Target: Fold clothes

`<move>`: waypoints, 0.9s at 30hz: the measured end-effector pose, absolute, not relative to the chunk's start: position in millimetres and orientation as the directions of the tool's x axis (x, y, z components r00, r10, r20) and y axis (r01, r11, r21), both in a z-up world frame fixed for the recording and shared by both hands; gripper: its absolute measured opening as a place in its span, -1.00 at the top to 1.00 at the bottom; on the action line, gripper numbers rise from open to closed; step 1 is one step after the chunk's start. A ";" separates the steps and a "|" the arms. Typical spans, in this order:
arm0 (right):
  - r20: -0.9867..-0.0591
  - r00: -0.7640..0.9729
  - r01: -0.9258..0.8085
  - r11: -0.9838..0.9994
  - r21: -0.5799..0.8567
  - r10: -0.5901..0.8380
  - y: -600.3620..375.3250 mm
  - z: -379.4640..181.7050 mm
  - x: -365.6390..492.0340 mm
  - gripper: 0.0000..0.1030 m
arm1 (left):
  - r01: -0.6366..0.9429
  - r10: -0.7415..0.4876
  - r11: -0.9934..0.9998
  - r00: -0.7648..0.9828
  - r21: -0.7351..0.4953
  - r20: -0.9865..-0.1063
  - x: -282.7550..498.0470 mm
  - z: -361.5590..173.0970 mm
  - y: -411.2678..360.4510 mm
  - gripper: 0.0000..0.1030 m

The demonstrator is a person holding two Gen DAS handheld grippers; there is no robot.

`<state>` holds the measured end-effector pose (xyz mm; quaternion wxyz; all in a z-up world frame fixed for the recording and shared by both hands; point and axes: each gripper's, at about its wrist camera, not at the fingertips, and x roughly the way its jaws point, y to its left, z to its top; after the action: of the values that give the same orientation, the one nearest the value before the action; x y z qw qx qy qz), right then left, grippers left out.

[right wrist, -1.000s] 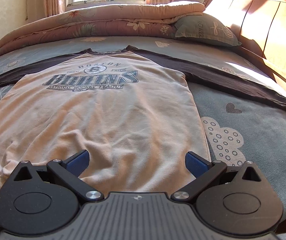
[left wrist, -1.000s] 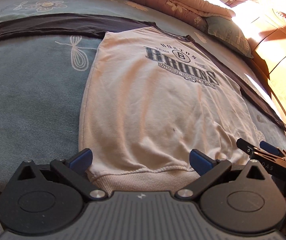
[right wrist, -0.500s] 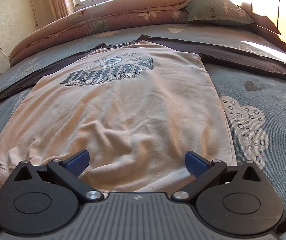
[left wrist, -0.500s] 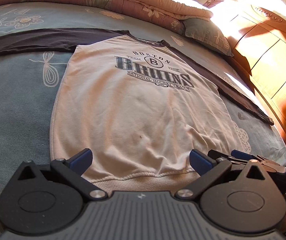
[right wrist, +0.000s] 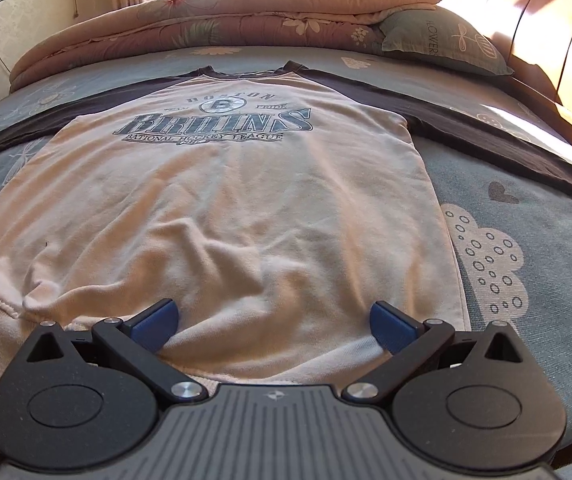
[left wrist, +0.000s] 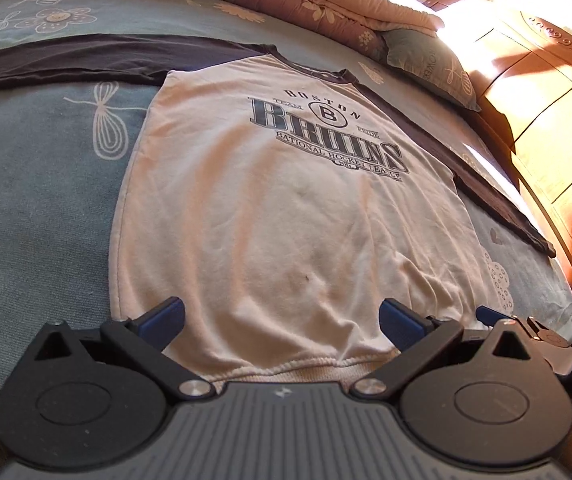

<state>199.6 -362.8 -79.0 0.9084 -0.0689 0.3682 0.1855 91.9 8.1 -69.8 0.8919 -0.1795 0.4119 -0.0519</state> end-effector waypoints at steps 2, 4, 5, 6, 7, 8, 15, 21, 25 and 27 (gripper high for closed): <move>-0.693 0.662 -0.389 0.921 0.010 0.286 -362.4 -79.2 199.6 -1.00 | -0.034 -0.242 0.935 0.668 -0.353 -0.704 103.7 -63.1 4.6 -0.99; -0.692 0.662 -0.390 0.921 0.009 0.287 -362.1 -79.1 199.8 -1.00 | -0.028 -0.242 0.936 0.674 -0.352 -0.698 112.2 -61.1 1.6 -0.99; -0.694 0.660 -0.390 0.921 0.009 0.287 -362.1 -78.8 200.1 -1.00 | -0.030 -0.244 0.934 0.673 -0.355 -0.699 115.5 -62.8 -0.3 -0.99; -0.695 0.659 -0.391 0.920 0.010 0.288 -362.0 -78.6 200.3 -1.00 | -0.037 -0.249 0.932 0.659 -0.362 -0.709 117.8 -68.2 -2.2 -0.99; -0.697 0.656 -0.392 0.920 0.012 0.289 -362.3 -78.0 200.4 -1.00 | -0.049 -0.255 0.928 0.636 -0.368 -0.728 119.3 -75.5 -3.2 -0.99; -0.699 0.653 -0.392 0.920 0.019 0.292 -363.2 -77.3 200.5 -1.00 | -0.061 -0.262 0.925 0.611 -0.374 -0.747 120.8 -82.8 -4.2 -0.99; -0.692 0.606 -0.310 0.918 0.249 0.392 -404.9 -41.1 230.1 -1.00 | -0.034 -0.200 0.962 0.583 -0.270 -0.787 119.9 -72.4 -15.1 -0.99; -0.636 0.711 -0.214 0.954 0.212 0.301 -489.1 8.2 309.6 -1.00 | 0.018 -0.192 0.974 0.594 -0.226 -0.781 141.7 -55.0 -34.0 -0.99; -0.664 0.703 -0.092 0.958 0.270 0.255 -571.5 9.0 382.1 -1.00 | 0.052 -0.199 0.976 0.589 -0.209 -0.783 166.9 -54.6 -52.1 -0.99; -0.664 0.705 -0.029 0.946 0.324 0.249 -615.7 4.6 411.2 -1.00 | 0.057 -0.199 0.977 0.586 -0.205 -0.785 181.5 -57.7 -59.6 -0.99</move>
<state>411.2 -615.7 4.6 0.9117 0.1462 0.3764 0.0765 181.5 -59.6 -57.7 0.8871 -0.0788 0.4491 -0.0721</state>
